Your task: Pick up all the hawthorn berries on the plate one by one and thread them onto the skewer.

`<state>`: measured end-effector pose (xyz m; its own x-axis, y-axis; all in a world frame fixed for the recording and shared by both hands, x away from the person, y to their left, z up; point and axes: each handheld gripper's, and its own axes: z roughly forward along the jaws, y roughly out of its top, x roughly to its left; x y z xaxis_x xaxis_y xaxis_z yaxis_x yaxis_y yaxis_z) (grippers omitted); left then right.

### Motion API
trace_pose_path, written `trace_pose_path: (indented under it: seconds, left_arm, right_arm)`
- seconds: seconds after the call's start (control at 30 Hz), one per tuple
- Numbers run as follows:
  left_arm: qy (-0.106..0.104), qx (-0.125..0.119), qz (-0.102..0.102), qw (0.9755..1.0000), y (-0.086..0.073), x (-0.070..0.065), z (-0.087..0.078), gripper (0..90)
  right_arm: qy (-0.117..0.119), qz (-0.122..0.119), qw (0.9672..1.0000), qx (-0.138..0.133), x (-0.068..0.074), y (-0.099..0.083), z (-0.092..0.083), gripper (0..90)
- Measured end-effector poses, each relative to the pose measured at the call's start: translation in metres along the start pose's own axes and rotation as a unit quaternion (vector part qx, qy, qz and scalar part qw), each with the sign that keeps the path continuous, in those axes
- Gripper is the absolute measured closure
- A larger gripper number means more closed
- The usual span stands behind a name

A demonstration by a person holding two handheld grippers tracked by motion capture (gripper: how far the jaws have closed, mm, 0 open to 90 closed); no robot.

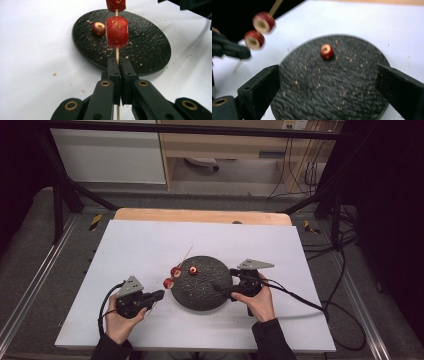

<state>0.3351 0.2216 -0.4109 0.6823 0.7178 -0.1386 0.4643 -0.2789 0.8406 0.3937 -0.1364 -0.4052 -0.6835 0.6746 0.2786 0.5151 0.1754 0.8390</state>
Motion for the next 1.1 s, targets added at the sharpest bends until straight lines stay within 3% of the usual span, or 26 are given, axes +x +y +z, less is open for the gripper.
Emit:
trace_pose_path:
  seconds: [0.3, 0.47, 0.77, 1.1]
  left_arm:
    - [0.010, 0.014, 0.008, 0.9998, -0.014, 0.013, -0.017, 88.1]
    - [0.009, 0.019, 0.006, 0.9998, -0.022, 0.019, -0.021, 88.1]
    - [0.011, 0.023, 0.004, 0.9997, -0.029, 0.025, -0.027, 88.1]
    - [0.011, 0.023, 0.001, 0.9997, -0.032, 0.027, -0.029, 88.1]
  right_arm:
    - [-0.021, -0.036, 0.9958, 0.082, 0.000, 0.006, 0.008, 4.4]
    - [-0.024, -0.046, 0.9930, 0.106, 0.004, 0.016, 0.018, 5.2]
    - [-0.037, -0.073, 0.9848, 0.153, 0.012, 0.034, 0.042, 6.8]
    - [-0.040, -0.092, 0.9789, 0.178, 0.018, 0.049, 0.071, 6.9]
